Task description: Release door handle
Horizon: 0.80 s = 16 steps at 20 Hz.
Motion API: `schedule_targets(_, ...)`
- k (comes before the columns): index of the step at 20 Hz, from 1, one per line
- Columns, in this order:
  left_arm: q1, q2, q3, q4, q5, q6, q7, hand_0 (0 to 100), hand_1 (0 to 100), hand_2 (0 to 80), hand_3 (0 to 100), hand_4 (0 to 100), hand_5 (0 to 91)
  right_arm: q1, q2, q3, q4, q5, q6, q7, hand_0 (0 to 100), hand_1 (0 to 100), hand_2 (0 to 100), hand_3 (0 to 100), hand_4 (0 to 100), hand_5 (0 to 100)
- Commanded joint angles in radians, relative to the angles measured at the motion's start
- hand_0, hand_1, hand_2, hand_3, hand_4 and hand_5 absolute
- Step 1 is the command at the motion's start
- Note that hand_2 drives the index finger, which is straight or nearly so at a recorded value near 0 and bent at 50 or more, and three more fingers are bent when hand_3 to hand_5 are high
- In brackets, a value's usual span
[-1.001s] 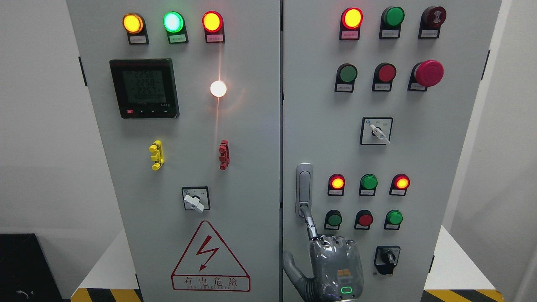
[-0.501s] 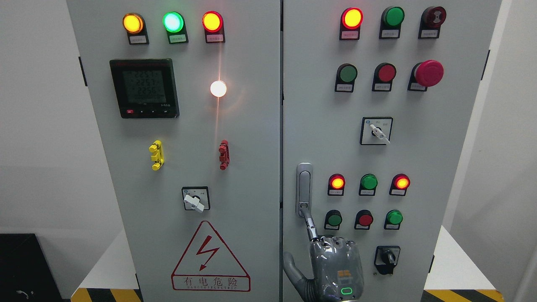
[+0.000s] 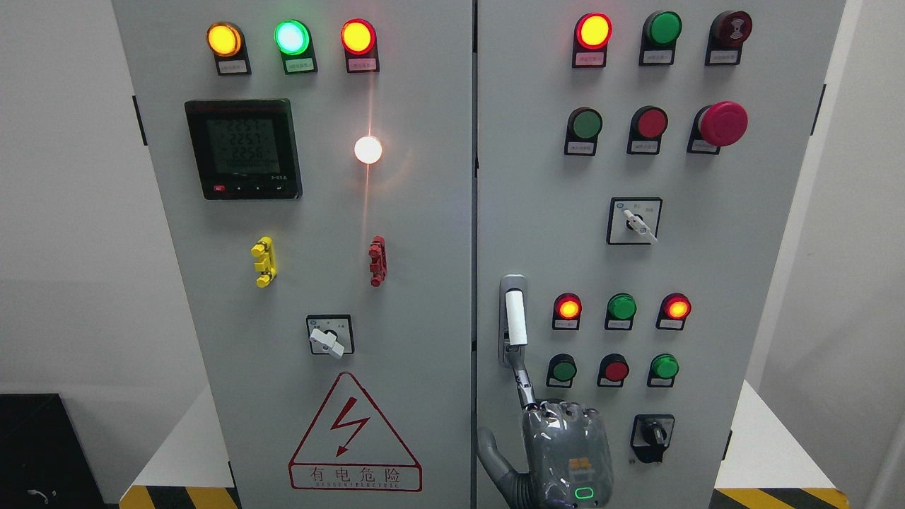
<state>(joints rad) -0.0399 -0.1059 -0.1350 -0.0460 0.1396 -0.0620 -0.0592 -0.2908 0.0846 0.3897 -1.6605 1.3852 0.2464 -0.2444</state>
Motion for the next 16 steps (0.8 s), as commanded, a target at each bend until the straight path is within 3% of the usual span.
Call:
schedule_targets(1, 0.000, 0.000, 0.000, 0.000, 0.000, -0.001, -0.001, 12, 56, 0.0, 0, 0, 0.0, 0.001, 0.000, 0.000, 0.001, 0.000, 0.001, -0.001, 41, 36, 18, 100, 100, 100)
schedule_targets(16, 0.000, 0.000, 0.000, 0.000, 0.000, -0.001, -0.001, 12, 56, 0.0, 0, 0, 0.0, 0.009, 0.000, 0.003, -0.002, 0.000, 0.001, -0.001, 41, 36, 18, 100, 100, 100)
